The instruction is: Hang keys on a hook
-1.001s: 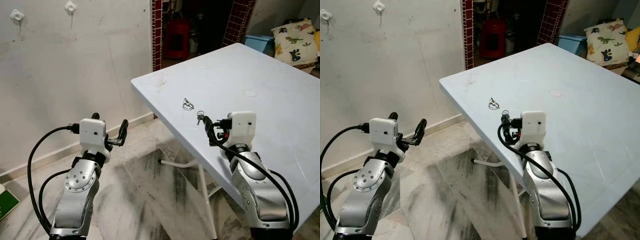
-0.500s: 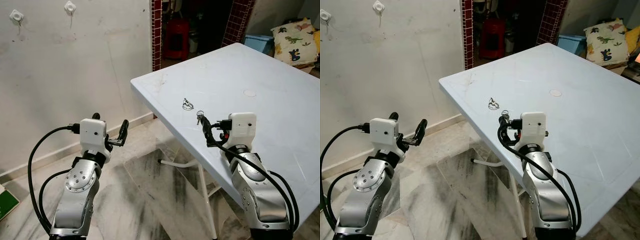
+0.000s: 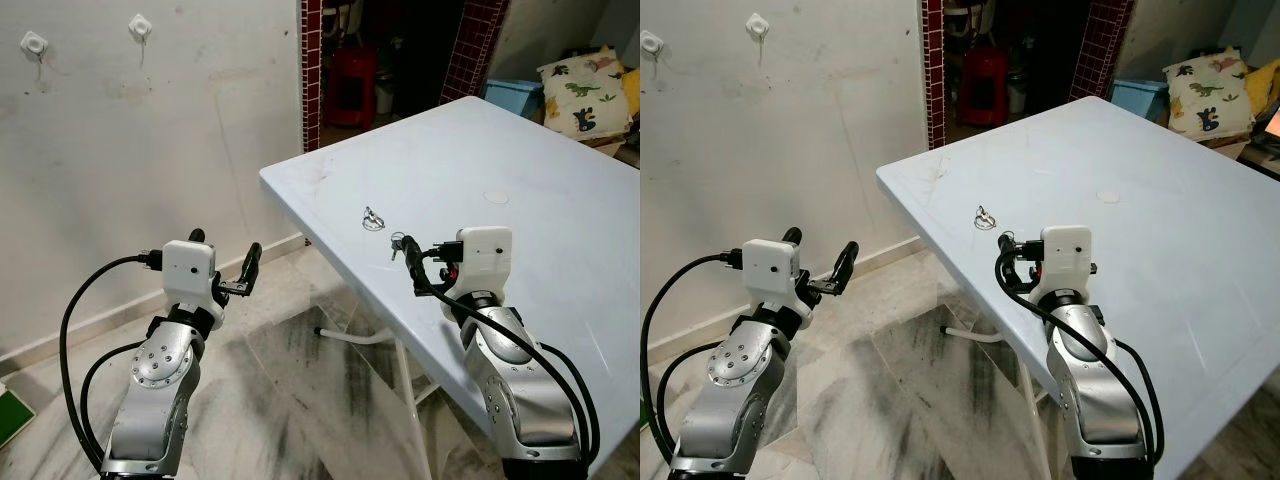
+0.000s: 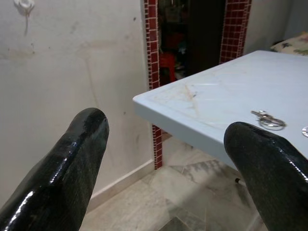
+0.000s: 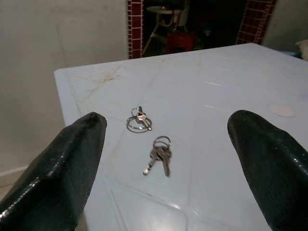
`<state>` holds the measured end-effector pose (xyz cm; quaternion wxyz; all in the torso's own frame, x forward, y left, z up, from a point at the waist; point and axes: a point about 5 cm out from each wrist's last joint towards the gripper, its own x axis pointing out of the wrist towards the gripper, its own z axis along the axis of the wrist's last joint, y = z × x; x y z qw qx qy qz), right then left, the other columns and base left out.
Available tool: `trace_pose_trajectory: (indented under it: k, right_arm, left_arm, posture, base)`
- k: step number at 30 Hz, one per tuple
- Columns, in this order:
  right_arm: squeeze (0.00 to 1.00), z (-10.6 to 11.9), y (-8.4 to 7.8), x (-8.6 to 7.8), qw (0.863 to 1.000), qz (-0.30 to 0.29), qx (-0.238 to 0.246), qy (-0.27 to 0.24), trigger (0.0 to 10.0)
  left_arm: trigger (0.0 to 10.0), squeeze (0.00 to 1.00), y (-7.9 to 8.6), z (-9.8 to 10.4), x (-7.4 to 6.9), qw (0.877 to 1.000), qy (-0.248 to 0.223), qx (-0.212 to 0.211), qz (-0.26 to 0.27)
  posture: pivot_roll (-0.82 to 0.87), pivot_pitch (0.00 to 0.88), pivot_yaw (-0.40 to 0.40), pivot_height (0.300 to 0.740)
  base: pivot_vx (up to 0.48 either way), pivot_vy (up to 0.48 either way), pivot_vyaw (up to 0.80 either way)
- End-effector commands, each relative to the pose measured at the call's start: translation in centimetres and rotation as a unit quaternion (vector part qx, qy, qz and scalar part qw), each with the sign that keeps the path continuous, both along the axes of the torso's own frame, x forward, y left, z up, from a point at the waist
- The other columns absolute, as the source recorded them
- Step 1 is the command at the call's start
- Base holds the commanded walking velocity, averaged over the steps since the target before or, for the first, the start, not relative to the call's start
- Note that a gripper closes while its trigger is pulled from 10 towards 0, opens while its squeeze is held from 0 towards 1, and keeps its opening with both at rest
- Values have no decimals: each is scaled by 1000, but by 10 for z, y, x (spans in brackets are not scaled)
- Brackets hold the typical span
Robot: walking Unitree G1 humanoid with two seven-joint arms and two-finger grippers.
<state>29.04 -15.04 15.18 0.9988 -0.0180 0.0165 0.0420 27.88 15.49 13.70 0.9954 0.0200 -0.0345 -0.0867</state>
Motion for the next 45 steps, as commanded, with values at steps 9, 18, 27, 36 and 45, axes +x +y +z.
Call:
trace_pose_trajectory:
  k: [9,18,27,36,45]
  right_arm:
    - [0,2,3,0,1000,7,-4,0,10000]
    - [0,2,2,1,1000,2,-7,1,10000]
    - [0,-9,4,1,998,12,-36,50,10000]
    - [0,-23,7,6,992,33,-45,115,10000]
    - [0,-41,5,19,982,35,-80,170,10000]
  left_arm:
    - [10000,0,0,0,-1,1000,1,0,-3]
    - [10000,0,0,0,0,1000,2,0,-3]
    - [10000,0,-11,-16,-10,996,68,-27,-41]
    - [10000,0,-27,-18,-21,984,103,-29,-140]
    - [10000,0,-31,-26,-31,974,139,-20,-175]
  posture:
    - [-62,0,11,740]
    - [-63,0,12,740]
    - [-51,0,8,740]
    - [-37,0,3,740]
    - [-25,0,4,740]
  base:
    - [325,0,0]
    - [297,0,0]
    - [0,0,0]
    - [0,0,0]
    - [0,0,0]
